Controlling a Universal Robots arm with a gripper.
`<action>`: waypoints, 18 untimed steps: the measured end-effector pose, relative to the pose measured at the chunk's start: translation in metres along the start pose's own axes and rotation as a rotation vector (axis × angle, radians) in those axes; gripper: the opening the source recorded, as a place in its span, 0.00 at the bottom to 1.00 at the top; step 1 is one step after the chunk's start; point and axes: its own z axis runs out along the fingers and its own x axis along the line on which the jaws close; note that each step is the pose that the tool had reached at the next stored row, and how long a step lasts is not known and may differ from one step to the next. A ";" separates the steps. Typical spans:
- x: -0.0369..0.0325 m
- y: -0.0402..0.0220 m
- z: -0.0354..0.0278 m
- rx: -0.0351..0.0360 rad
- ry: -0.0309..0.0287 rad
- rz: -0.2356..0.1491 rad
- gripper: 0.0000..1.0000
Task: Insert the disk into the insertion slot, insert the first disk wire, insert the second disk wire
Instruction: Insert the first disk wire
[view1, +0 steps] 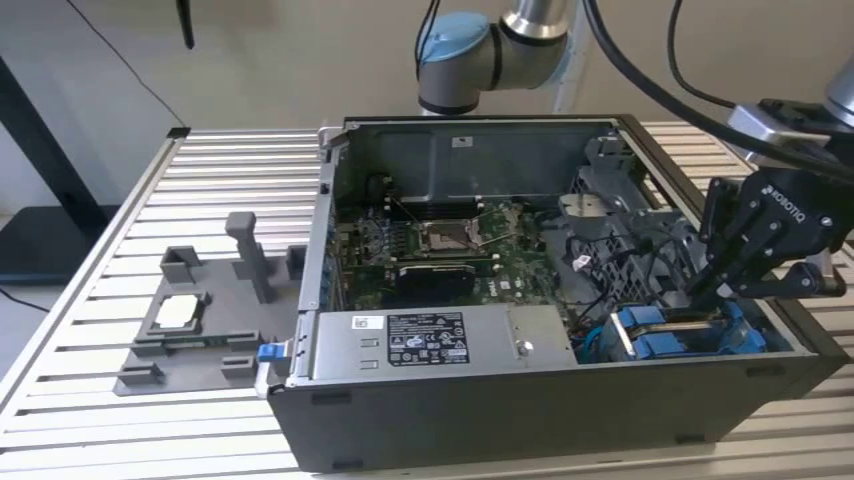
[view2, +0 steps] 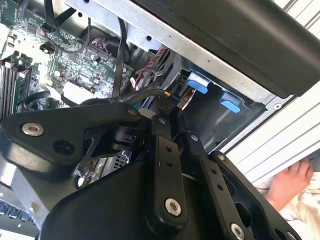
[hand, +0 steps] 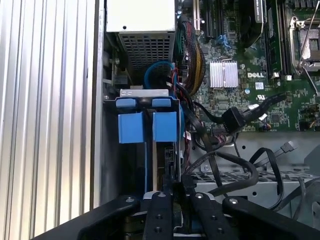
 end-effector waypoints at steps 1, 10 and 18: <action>0.0000 -0.0001 0.0002 0.0000 -0.0002 0.001 0.19; 0.0026 -0.0002 0.0006 0.0000 -0.0006 0.003 0.19; 0.0027 -0.0007 0.0010 0.0003 -0.0042 0.003 0.19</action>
